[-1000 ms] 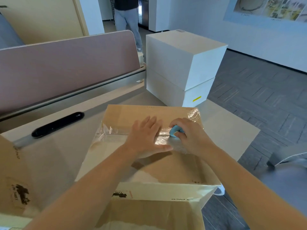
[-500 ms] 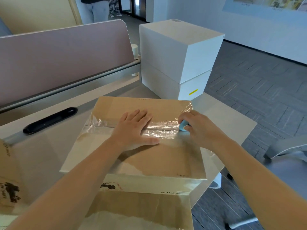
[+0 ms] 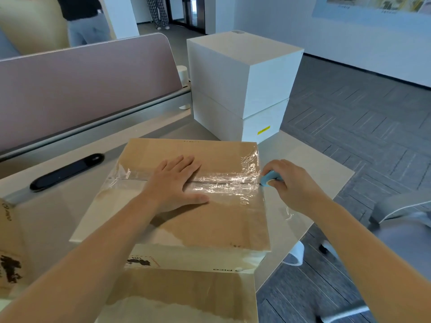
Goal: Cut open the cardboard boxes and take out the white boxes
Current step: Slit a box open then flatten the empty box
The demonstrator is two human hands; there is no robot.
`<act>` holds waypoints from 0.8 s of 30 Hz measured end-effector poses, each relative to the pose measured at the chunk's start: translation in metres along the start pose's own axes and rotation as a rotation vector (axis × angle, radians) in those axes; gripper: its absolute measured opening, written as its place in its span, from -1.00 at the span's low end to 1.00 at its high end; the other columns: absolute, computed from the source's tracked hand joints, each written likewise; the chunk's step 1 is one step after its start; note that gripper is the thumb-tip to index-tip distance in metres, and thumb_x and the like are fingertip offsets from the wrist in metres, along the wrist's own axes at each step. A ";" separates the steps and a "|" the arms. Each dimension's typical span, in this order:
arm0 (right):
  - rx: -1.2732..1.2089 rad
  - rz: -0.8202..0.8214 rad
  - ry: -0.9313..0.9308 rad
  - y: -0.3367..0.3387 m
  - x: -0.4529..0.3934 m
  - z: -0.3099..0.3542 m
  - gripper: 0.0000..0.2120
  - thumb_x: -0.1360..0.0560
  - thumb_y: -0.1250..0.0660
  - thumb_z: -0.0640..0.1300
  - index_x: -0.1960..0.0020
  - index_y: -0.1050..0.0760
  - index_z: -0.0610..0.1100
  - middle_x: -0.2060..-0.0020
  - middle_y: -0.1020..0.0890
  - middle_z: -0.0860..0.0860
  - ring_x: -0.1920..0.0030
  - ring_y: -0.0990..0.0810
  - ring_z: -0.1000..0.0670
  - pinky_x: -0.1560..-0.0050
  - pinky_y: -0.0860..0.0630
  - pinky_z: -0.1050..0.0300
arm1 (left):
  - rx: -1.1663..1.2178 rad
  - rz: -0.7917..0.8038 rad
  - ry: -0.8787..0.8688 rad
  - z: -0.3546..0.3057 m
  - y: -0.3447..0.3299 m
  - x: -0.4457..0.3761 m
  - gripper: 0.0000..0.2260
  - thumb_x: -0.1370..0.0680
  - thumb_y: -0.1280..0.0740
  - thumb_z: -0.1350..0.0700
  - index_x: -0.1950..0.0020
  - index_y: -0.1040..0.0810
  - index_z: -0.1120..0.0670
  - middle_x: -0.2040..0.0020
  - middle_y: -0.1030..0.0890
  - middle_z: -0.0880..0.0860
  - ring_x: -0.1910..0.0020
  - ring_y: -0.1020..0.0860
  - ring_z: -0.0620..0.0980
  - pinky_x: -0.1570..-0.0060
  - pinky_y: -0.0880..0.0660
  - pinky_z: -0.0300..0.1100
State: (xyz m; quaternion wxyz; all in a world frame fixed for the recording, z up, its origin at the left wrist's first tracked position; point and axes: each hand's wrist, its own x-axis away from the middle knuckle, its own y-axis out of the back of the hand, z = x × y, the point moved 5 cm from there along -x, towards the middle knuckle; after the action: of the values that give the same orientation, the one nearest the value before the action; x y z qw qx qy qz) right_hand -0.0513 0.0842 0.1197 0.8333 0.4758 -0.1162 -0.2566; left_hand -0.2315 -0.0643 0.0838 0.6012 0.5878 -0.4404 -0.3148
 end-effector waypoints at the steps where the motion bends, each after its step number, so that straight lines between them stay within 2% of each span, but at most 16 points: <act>1: -0.028 -0.015 -0.002 0.000 0.001 -0.002 -0.81 -0.50 -0.19 -0.36 -0.05 -0.47 -0.18 0.07 -0.48 -0.01 0.13 -0.41 0.01 0.21 -0.23 0.30 | -0.001 -0.001 0.004 0.000 0.000 0.000 0.23 0.09 0.45 -0.62 -0.52 0.16 -0.12 -0.54 0.15 -0.09 -0.51 0.15 -0.09 -0.44 0.19 -0.10; 3: -0.083 -0.037 -0.020 0.001 0.003 -0.008 -0.85 -0.50 -0.22 -0.34 -0.03 -0.46 -0.18 0.12 -0.49 0.01 0.15 -0.41 0.02 0.27 -0.26 0.31 | -0.002 0.003 0.012 -0.001 0.000 0.000 0.23 0.09 0.45 -0.62 -0.52 0.16 -0.12 -0.54 0.15 -0.09 -0.51 0.15 -0.09 -0.44 0.19 -0.10; 7: -0.242 -0.090 -0.087 0.004 0.008 -0.017 -0.88 -0.45 -0.33 -0.31 0.07 -0.48 -0.13 0.22 -0.52 0.03 0.22 -0.44 0.06 0.26 -0.34 0.49 | 0.004 0.004 0.036 -0.003 0.001 0.001 0.24 0.11 0.45 -0.62 -0.52 0.15 -0.12 -0.54 0.14 -0.10 -0.51 0.15 -0.09 -0.44 0.18 -0.09; 11: -0.280 -0.119 -0.109 0.009 0.010 -0.016 -0.82 -0.41 -0.38 -0.31 0.16 -0.46 -0.06 0.31 -0.51 0.11 0.29 -0.45 0.14 0.29 -0.35 0.50 | 0.021 0.023 0.067 -0.007 -0.003 0.003 0.24 0.10 0.39 -0.64 -0.52 0.15 -0.11 -0.54 0.15 -0.09 -0.51 0.15 -0.08 -0.45 0.18 -0.04; 14: -0.234 -0.117 -0.107 0.011 0.012 -0.011 -0.82 -0.41 -0.37 -0.32 0.17 -0.46 -0.06 0.32 -0.51 0.13 0.30 -0.46 0.16 0.28 -0.36 0.50 | 0.042 0.018 0.084 -0.010 -0.004 0.008 0.11 -0.03 0.23 -0.57 -0.52 0.15 -0.11 -0.54 0.16 -0.08 -0.51 0.17 -0.07 -0.45 0.19 -0.03; 19: -0.194 -0.196 -0.089 0.039 0.012 0.008 -0.84 -0.43 -0.36 -0.31 0.13 -0.43 -0.09 0.31 -0.47 0.18 0.29 -0.44 0.16 0.34 -0.33 0.56 | 0.047 0.023 0.091 -0.012 -0.005 0.013 0.03 -0.12 0.24 -0.54 -0.52 0.15 -0.09 -0.54 0.17 -0.07 -0.51 0.18 -0.05 -0.45 0.19 0.00; 22: -0.197 -0.215 -0.077 0.046 0.011 0.025 -0.85 -0.44 -0.35 -0.28 0.10 -0.43 -0.08 0.29 -0.46 0.19 0.28 -0.44 0.17 0.36 -0.33 0.56 | 0.044 0.022 0.100 -0.010 -0.004 0.016 -0.14 -0.38 0.02 -0.50 -0.53 0.16 -0.07 -0.54 0.17 -0.05 -0.52 0.18 -0.03 -0.46 0.19 0.02; 24: -0.295 -0.287 -0.113 0.037 0.013 0.037 -0.85 -0.42 -0.37 -0.28 0.12 -0.43 -0.10 0.30 -0.47 0.17 0.30 -0.43 0.16 0.37 -0.34 0.53 | 0.078 0.002 0.120 -0.014 -0.003 0.017 -0.20 -0.44 -0.06 -0.42 -0.53 0.14 -0.06 -0.54 0.16 -0.04 -0.52 0.18 -0.01 -0.46 0.18 0.04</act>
State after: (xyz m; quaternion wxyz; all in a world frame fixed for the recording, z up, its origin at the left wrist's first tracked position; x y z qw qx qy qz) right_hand -0.0446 0.0652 0.1695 0.8409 0.3451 -0.0546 -0.4132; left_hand -0.2109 -0.0737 0.0842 0.6036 0.6281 -0.4160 -0.2609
